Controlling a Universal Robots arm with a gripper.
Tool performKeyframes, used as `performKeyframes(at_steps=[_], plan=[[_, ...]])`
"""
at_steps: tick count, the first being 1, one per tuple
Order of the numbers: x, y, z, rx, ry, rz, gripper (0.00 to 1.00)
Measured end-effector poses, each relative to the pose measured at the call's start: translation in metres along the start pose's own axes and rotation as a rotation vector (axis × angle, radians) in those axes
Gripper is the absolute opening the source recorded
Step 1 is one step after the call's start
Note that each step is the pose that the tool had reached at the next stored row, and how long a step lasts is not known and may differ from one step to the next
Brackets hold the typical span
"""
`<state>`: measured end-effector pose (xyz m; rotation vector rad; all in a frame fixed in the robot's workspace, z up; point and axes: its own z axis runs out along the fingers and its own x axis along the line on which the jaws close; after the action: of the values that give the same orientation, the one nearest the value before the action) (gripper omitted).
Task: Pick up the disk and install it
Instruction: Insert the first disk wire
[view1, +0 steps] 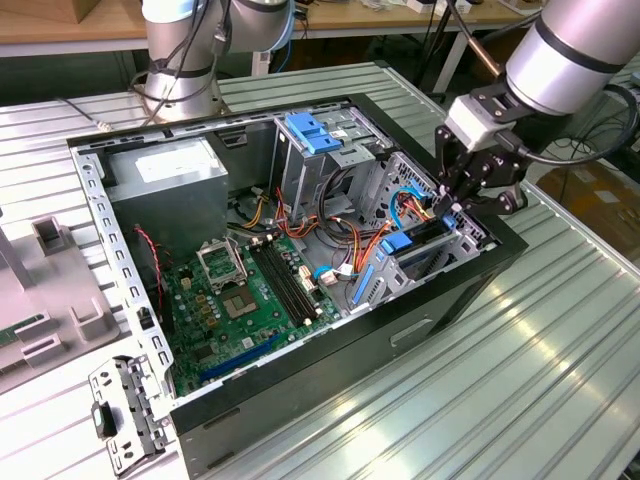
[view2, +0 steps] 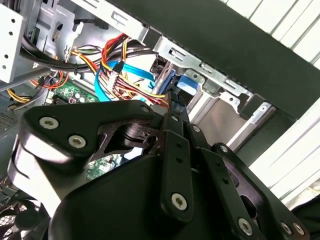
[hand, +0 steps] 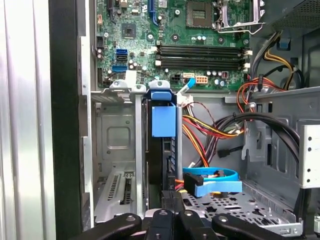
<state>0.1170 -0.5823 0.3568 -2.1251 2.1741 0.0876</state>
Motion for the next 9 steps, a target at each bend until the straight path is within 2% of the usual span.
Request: performKeyframes(at_steps=[6,9], plan=[[-0.0012,-0.0073,-0.0089,-0.0009,-0.0002,0.0,0.11],[-0.0015,-0.0096,-0.0112,-0.0013,-0.0009,0.0,0.11]])
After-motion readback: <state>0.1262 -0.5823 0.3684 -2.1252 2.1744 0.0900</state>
